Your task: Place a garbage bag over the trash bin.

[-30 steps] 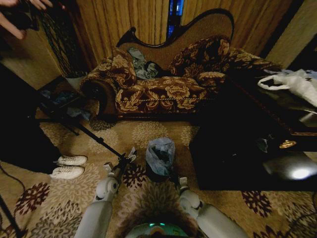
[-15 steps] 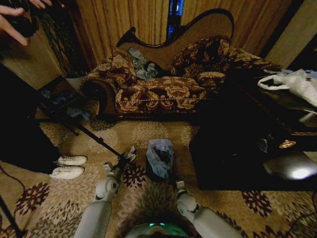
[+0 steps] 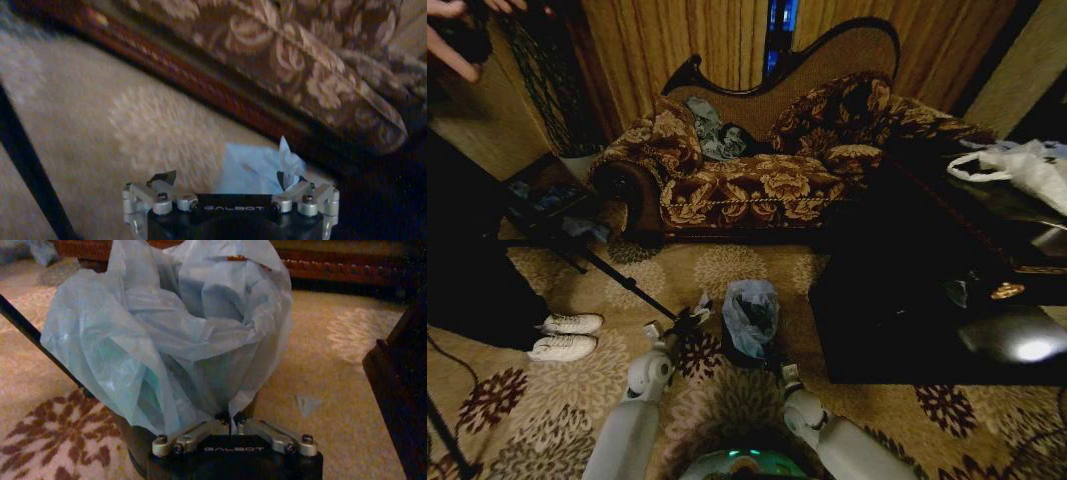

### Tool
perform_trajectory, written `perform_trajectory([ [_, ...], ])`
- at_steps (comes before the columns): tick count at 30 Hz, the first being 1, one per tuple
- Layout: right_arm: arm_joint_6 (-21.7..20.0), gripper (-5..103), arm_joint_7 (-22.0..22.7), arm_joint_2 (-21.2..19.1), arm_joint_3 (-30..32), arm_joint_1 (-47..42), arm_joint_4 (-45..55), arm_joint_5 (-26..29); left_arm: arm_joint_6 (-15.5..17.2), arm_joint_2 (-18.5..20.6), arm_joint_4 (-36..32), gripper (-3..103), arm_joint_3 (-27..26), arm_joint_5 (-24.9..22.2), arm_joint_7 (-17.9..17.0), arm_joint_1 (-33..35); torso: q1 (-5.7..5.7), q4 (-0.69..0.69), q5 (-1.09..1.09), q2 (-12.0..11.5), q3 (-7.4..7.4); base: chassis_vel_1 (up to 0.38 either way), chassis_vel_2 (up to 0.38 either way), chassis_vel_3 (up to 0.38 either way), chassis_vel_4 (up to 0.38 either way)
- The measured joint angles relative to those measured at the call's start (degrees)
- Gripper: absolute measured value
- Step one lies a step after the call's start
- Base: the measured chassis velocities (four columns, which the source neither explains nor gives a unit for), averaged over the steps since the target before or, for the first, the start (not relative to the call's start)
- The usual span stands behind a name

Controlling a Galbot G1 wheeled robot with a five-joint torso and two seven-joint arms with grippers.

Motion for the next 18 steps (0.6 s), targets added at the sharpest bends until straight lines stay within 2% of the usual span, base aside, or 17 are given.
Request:
perform_trajectory([
  [1,0.04,0,0.00,-0.03,0.01,-0.02,0.09,0.00,1.22,-0.07,-0.56,100,0.34,-1.10,-1.25,-0.29,0.00,0.00,-0.01,0.00,0.00,0.000,0.000,0.000,0.000],
  [3,0.25,0,-0.02,-0.04,0.04,-0.11,0.24,-0.03,4.66,-0.25,-2.07,100,1.75,-5.49,-7.58,-1.90,0.00,0.00,0.00,0.00,0.00,0.000,0.000,0.000,0.000],
  [4,0.36,0,-0.03,-0.04,0.04,-0.18,0.33,-0.07,5.36,-0.32,-2.23,100,2.29,-6.66,-9.54,-2.66,0.00,-0.01,0.00,0.00,0.00,0.000,0.000,0.000,0.000],
  [5,0.36,0,-0.03,-0.04,0.04,-0.18,0.33,-0.07,5.36,-0.32,-2.23,100,2.29,-6.66,-9.54,-2.66,0.00,-0.01,0.00,0.00,0.00,0.000,0.000,0.000,0.000],
  [6,0.45,0,-0.11,-0.16,0.03,-0.31,0.52,-0.13,6.31,-0.40,-2.18,100,3.12,-7.93,-11.82,-4.07,0.00,0.00,0.00,0.00,0.00,0.000,0.000,0.000,0.000],
  [18,1.97,0,-0.25,-0.79,0.06,-0.56,0.86,-0.76,10.32,-0.52,4.70,100,7.26,-11.05,-17.14,-10.64,0.00,0.00,-0.01,0.00,0.00,0.000,0.000,0.000,0.000],
])
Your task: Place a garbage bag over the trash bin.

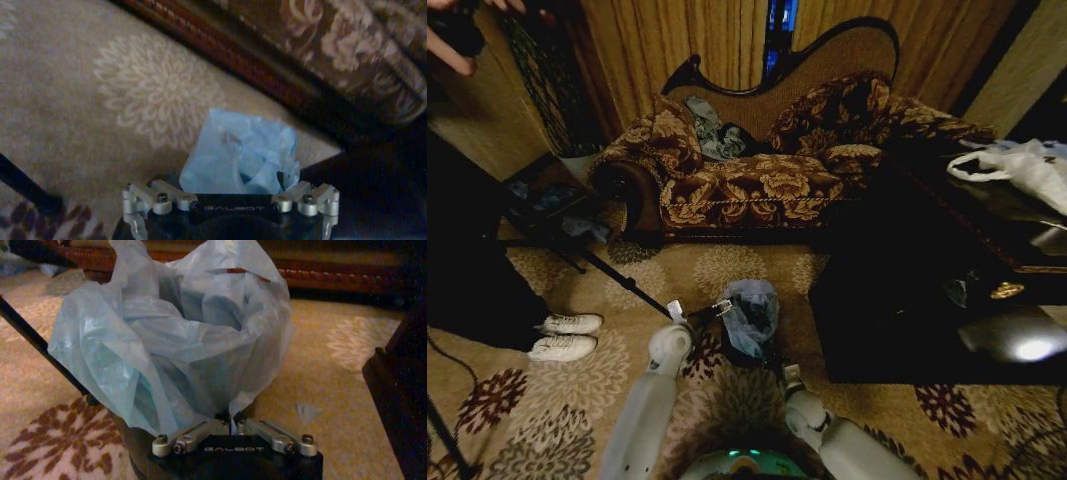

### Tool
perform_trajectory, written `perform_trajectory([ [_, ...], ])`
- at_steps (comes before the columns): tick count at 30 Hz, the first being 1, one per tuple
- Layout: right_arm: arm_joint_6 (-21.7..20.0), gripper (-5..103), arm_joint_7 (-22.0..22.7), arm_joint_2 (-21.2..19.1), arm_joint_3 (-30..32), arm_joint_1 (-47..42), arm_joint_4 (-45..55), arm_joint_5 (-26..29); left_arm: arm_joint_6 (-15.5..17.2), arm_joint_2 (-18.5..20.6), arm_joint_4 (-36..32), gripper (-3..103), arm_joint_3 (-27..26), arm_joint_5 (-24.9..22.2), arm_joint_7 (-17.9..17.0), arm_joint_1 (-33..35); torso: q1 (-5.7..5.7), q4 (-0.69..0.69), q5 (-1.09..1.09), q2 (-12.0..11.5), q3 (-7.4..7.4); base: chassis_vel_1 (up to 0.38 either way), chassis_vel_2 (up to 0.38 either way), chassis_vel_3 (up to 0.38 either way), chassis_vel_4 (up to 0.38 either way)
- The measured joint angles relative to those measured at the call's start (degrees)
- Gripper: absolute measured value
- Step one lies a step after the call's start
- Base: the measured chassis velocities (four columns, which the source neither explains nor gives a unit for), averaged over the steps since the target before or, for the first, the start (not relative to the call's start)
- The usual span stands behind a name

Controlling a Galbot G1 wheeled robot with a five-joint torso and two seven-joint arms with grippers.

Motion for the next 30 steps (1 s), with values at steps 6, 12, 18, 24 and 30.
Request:
perform_trajectory([
  [6,1.04,0,0.00,0.01,0.52,-0.37,-0.19,-0.65,0.81,0.83,2.60,103,2.46,0.10,-2.35,-1.78,0.00,0.00,0.00,0.00,0.00,0.000,0.000,0.000,0.000],
  [12,1.36,0,-0.18,-0.15,1.16,-0.80,-0.08,-0.92,0.56,0.77,4.45,92,2.95,0.48,-2.64,-2.47,0.00,0.00,0.00,0.00,0.00,0.000,0.000,0.000,0.000],
  [18,1.60,0,-0.61,-0.32,1.45,-1.05,-0.03,-1.14,0.39,0.24,6.38,76,2.91,0.66,-2.44,-3.74,0.00,0.00,0.00,0.00,0.00,0.000,0.000,0.000,0.000],
  [24,1.80,0,-0.89,-0.25,1.40,-0.89,-0.32,-1.31,0.15,-0.06,8.49,56,2.65,1.45,-1.00,-4.60,0.00,0.01,0.01,0.00,0.00,0.000,0.000,0.000,0.000],
  [30,1.83,0,-0.88,-0.24,1.30,-0.65,-0.60,-1.32,-0.44,0.05,7.97,40,2.33,2.00,-0.69,-3.63,0.00,0.00,0.00,0.00,0.00,0.000,0.000,0.000,0.000],
])
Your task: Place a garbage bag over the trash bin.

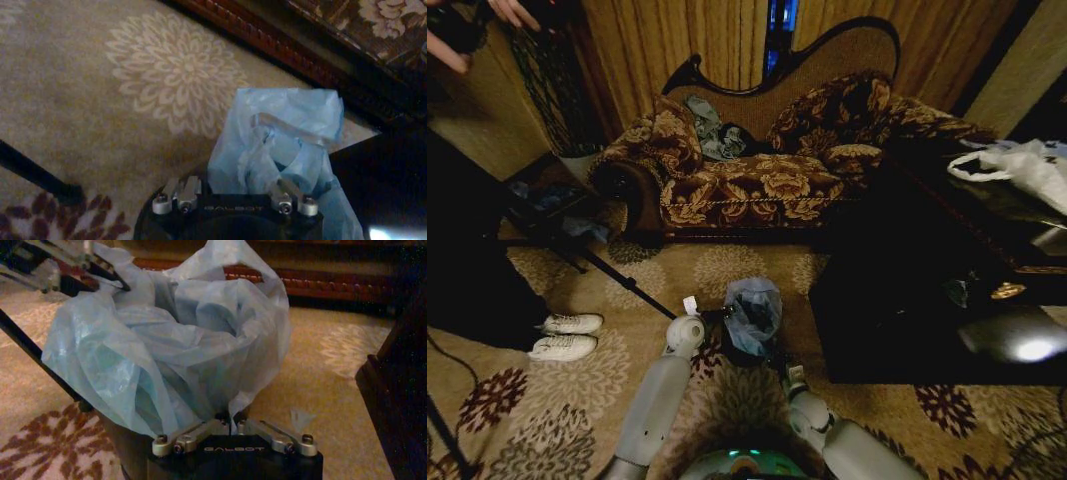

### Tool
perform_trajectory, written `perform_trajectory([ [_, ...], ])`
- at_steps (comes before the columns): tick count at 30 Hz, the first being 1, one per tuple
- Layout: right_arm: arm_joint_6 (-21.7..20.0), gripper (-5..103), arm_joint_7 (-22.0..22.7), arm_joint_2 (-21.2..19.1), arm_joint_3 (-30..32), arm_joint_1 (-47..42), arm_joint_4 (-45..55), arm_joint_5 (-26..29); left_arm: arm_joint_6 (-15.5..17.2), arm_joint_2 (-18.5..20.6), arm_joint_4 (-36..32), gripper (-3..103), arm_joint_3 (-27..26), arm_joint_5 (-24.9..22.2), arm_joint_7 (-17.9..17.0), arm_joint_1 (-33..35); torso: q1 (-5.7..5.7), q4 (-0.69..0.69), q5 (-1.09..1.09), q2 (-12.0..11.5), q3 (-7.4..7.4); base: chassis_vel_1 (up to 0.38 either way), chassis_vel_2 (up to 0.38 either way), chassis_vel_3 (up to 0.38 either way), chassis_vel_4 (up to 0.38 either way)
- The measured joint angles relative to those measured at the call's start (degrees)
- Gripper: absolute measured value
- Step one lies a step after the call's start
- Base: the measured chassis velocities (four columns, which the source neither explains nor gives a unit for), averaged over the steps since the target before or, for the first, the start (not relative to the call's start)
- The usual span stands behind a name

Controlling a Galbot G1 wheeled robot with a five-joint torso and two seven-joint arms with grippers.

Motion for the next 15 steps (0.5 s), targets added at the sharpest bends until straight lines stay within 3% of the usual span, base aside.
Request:
perform_trajectory([
  [6,0.03,0,0.01,0.08,0.04,0.24,-0.40,0.04,-0.35,0.35,-1.16,20,-1.07,0.48,0.98,1.76,0.00,0.00,0.00,0.00,0.00,0.000,0.000,0.000,0.000],
  [8,0.05,0,0.06,0.11,0.05,0.24,-0.41,0.04,-0.54,0.19,-0.72,20,-1.27,0.82,1.39,1.73,0.00,0.01,0.01,0.00,0.00,0.000,0.000,0.000,0.000],
  [11,0.05,0,0.23,-0.01,0.12,0.24,-0.20,0.04,-0.98,-0.49,0.35,9,-1.58,1.55,2.08,1.40,-0.01,0.01,0.01,0.00,0.00,0.000,0.000,0.000,0.000],
  [15,0.05,0,0.39,-0.34,0.18,0.23,0.18,0.10,-1.24,-0.92,0.72,4,-1.57,1.97,2.78,1.28,-0.01,0.00,0.00,0.00,-0.01,0.000,0.000,0.000,0.000],
])
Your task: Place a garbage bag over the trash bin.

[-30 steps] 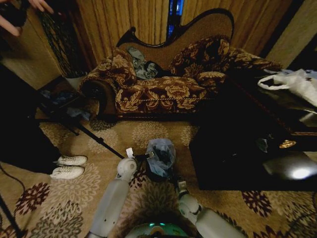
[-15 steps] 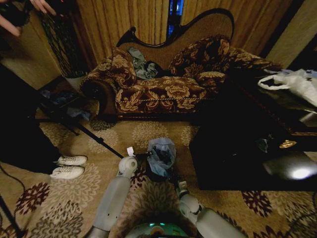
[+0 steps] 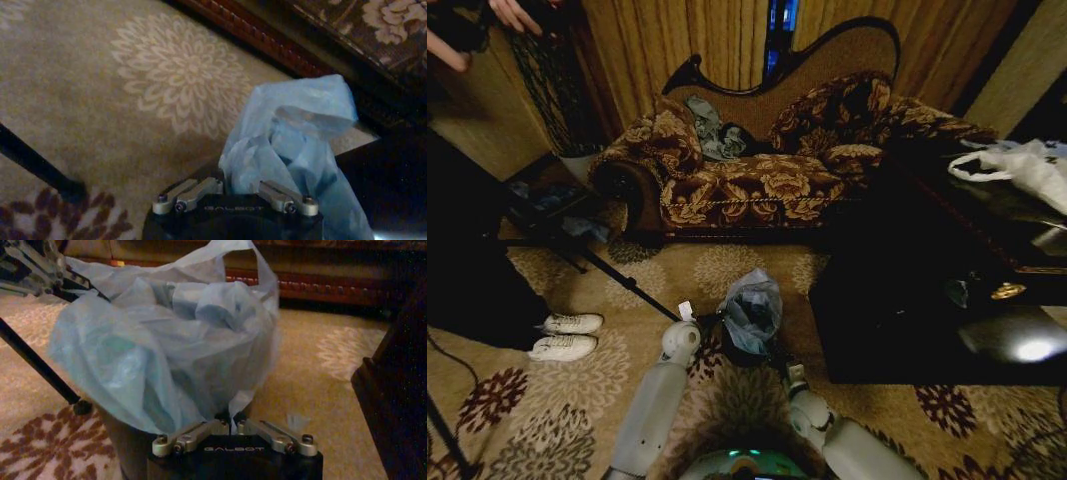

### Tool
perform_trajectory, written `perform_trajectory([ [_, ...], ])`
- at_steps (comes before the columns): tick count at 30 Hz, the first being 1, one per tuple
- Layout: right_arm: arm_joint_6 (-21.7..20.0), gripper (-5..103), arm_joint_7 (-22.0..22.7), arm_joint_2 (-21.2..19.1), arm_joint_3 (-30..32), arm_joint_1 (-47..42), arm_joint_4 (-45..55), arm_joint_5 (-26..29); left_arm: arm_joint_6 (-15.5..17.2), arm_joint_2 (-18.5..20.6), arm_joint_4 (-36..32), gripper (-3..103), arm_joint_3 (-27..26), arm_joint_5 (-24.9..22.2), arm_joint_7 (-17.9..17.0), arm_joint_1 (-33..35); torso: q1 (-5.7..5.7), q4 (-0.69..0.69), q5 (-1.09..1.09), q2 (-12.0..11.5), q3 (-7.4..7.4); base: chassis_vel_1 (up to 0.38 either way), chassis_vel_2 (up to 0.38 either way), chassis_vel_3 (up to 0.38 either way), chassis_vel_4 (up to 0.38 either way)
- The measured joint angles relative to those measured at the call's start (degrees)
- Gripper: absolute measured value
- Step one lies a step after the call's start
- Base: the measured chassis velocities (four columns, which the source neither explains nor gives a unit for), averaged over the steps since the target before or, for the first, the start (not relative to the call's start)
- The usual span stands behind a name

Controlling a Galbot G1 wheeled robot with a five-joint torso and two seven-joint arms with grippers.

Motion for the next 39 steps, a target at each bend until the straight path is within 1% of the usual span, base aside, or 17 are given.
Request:
perform_trajectory([
  [5,0.00,0,0.12,-0.11,0.03,0.00,0.11,0.00,-0.60,0.04,-0.18,3,-0.04,0.58,0.77,0.51,0.00,-0.02,-0.01,0.00,0.00,0.000,0.000,0.000,0.000],
  [14,-0.01,0,0.16,0.14,0.01,0.07,-0.18,-0.01,-0.76,0.95,-3.60,3,-1.16,1.48,2.16,4.34,0.01,0.00,-0.01,0.00,0.00,0.000,0.000,0.000,0.000],
  [22,-0.08,0,0.20,0.10,0.10,0.25,-0.31,0.11,-1.77,0.95,-5.94,3,-1.55,2.15,2.98,6.62,0.01,0.00,-0.01,0.00,0.01,0.000,0.000,0.000,0.000],
  [25,-0.17,0,0.18,-0.01,0.28,0.25,-0.33,0.17,-3.16,0.88,-5.38,3,-2.03,2.39,4.21,6.05,0.01,0.00,0.00,0.00,0.01,0.000,0.000,0.000,0.000],
  [26,-0.17,0,0.18,-0.01,0.28,0.25,-0.33,0.17,-3.16,0.88,-5.38,3,-2.03,2.39,4.21,6.05,0.01,0.00,0.00,0.00,0.01,0.000,0.000,0.000,0.000],
  [28,-0.23,0,0.14,-0.06,0.34,0.23,-0.36,0.20,-4.27,0.83,-4.91,3,-2.36,2.46,5.80,5.39,0.01,0.00,0.00,0.00,0.01,0.000,0.000,0.000,0.000],
  [29,-0.23,0,0.14,-0.06,0.34,0.23,-0.36,0.20,-4.27,0.83,-4.91,3,-2.36,2.46,5.80,5.39,0.01,0.00,0.00,0.00,0.01,0.000,0.000,0.000,0.000],
  [32,-0.26,0,0.13,-0.14,0.39,0.25,-0.41,0.23,-6.18,0.95,-4.82,1,-2.72,2.71,8.37,5.36,0.01,-0.02,0.03,0.00,0.00,0.000,0.000,0.000,0.000],
  [33,-0.26,0,0.13,-0.14,0.39,0.25,-0.41,0.23,-6.18,0.95,-4.82,1,-2.72,2.71,8.37,5.36,0.01,-0.02,0.03,0.00,0.00,0.000,0.000,0.000,0.000],
  [34,-0.30,0,0.13,-0.19,0.38,0.27,-0.42,0.27,-6.79,0.99,-4.83,1,-2.74,2.82,9.20,5.65,0.01,0.01,-0.01,0.00,0.00,0.000,0.000,0.000,0.000],
  [35,-0.32,0,0.13,-0.22,0.38,0.31,-0.42,0.29,-7.13,1.06,-4.83,1,-2.78,3.00,9.85,5.82,0.01,-0.01,-0.01,0.00,0.00,0.000,0.000,0.000,0.000],
  [36,-0.32,0,0.13,-0.23,0.38,0.37,-0.44,0.33,-7.36,1.07,-4.74,0,-2.83,3.18,10.38,5.93,0.01,0.00,0.00,0.00,0.00,0.000,0.000,0.000,0.000],
  [39,-0.35,0,0.13,-0.22,0.34,0.49,-0.55,0.41,-7.43,1.02,-4.14,0,-2.94,3.58,10.91,6.01,0.01,0.00,0.00,0.00,0.00,0.000,0.000,0.000,0.000],
])
